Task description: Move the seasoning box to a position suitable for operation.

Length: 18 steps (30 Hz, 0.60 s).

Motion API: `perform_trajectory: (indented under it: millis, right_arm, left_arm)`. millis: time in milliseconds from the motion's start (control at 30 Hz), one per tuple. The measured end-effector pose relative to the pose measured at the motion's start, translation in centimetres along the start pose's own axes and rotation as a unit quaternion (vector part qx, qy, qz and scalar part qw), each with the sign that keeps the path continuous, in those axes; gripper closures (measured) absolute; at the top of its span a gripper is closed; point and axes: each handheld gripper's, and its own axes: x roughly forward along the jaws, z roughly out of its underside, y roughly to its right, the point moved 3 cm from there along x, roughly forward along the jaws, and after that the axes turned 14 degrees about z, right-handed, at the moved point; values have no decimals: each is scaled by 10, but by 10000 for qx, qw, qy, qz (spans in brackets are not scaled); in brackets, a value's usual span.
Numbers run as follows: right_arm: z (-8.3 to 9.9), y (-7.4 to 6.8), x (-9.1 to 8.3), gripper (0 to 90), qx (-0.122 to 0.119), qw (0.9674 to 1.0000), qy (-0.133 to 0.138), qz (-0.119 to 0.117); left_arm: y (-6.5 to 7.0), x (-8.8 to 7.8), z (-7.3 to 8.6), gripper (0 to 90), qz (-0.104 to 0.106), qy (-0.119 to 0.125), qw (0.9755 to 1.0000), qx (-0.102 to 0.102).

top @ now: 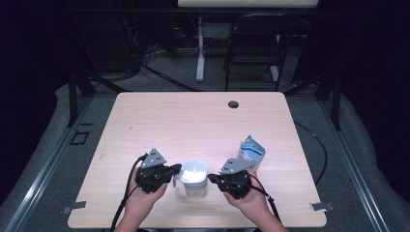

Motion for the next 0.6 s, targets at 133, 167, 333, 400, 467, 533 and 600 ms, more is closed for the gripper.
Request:
perform_trajectory:
  millis: [133,167,333,400,467,533,600]
  right_arm:
    - [0,-1,1,900,-53,10000,-37,2]
    - [0,-1,1,900,-45,10000,-32,-19]
    - [-1,-2,1,900,-33,10000,-4,-16]
    - [-2,-2,0,900,-52,10000,-14,-19]
    - [-2,-2,0,900,-57,10000,-7,-23]
    - [-3,-2,0,900,-37,10000,25,-18]
    - [-4,-2,0,900,-33,10000,22,-33]
  left_arm:
    - [0,0,0,900,-1,0,10000,4]
    - [0,0,0,900,1,2,10000,7]
    - [0,1,0,900,7,9,10000,2]
    - [0,0,0,900,9,11,10000,-2]
    - [0,0,0,900,4,1,10000,2]
    - [0,0,0,900,5,-6,10000,4]
    - [0,0,0,900,-24,0,10000,0]
